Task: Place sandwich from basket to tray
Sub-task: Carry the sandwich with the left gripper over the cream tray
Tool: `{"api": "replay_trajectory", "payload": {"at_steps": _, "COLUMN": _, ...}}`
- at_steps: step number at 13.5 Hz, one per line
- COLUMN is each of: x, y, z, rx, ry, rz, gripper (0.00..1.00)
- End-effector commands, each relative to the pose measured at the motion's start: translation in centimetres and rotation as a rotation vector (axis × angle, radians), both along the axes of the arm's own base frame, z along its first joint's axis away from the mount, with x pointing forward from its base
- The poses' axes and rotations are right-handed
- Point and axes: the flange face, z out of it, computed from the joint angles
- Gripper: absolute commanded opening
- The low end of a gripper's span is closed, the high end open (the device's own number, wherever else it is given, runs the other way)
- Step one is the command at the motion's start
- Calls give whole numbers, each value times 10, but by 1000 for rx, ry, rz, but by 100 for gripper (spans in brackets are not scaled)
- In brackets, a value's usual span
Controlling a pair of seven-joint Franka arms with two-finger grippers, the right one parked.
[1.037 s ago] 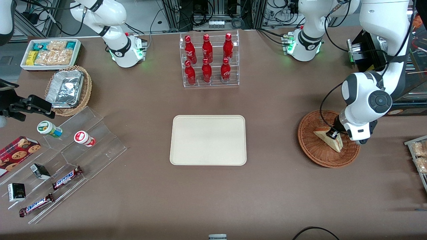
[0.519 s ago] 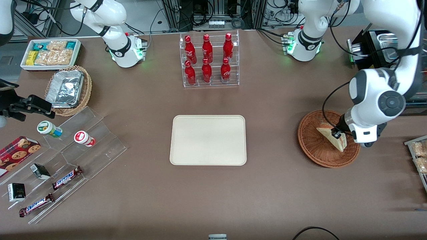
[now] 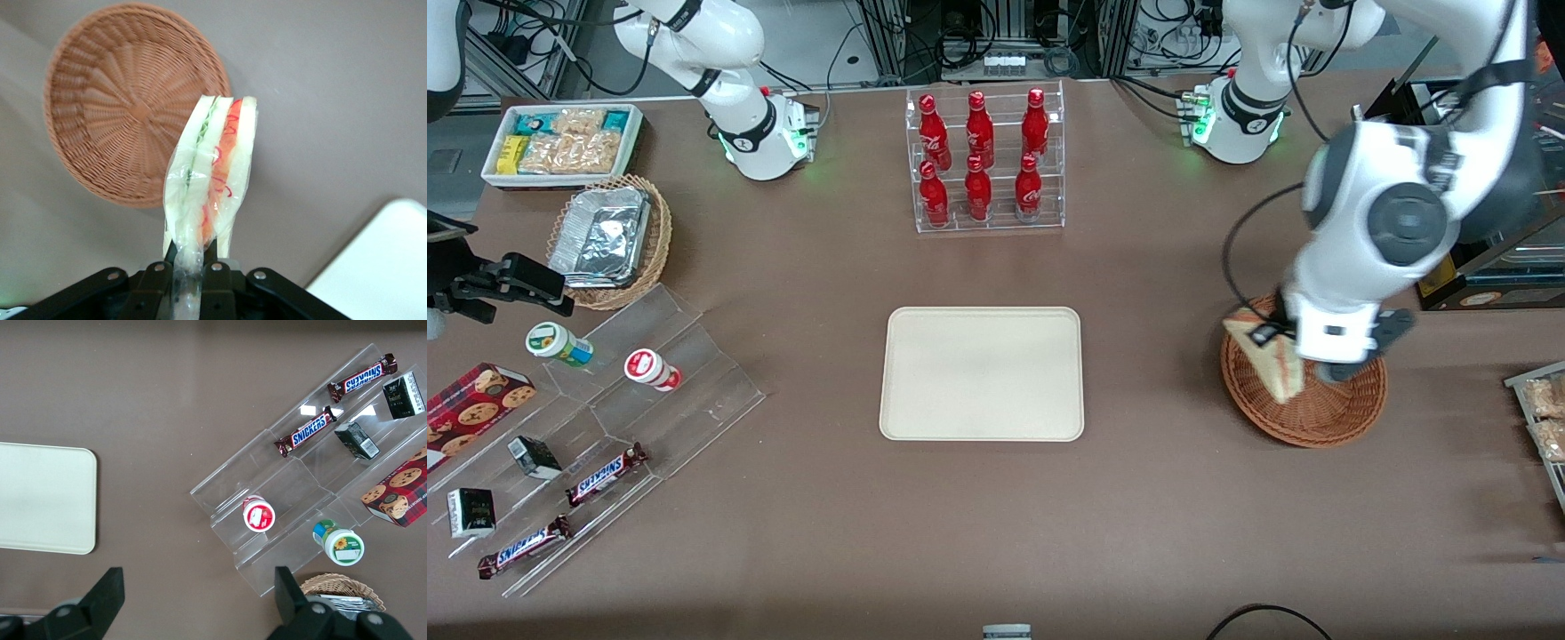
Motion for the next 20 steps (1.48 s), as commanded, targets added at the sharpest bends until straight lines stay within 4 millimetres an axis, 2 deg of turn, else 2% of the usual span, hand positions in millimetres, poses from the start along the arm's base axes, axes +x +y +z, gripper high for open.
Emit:
{"api": "replay_trajectory", "payload": {"at_steps": 1, "x": -6, "y": -66, "z": -21, "rx": 4, "ry": -9, "rz": -112, "gripper": 0}}
{"api": "replay_trajectory", "payload": {"at_steps": 5, "x": -25, "y": -146, "z": -46, "rx": -32, "ry": -86, "rz": -245, "gripper": 0}}
{"api": "replay_trajectory", "payload": {"at_steps": 8, "x": -38, "y": -192, "z": -71, "rx": -62, "ry": -132, "rz": -317, "gripper": 0}}
{"api": "replay_trajectory", "payload": {"at_steps": 10, "x": -44, "y": -215, "z": -89, "rx": -92, "ry": -157, "rz": -341, "gripper": 0}}
{"api": "replay_trajectory", "payload": {"at_steps": 13, "x": -57, "y": -243, "z": -109, "rx": -111, "ry": -177, "rz": -391, "gripper": 0}}
{"api": "replay_trajectory", "payload": {"at_steps": 16, "x": -66, "y": -264, "z": -138, "rx": -128, "ry": -198, "rz": -424, "gripper": 0}}
{"api": "replay_trajectory", "payload": {"at_steps": 20, "x": -65, "y": -271, "z": -169, "rx": -126, "ry": -205, "rz": -424, "gripper": 0}}
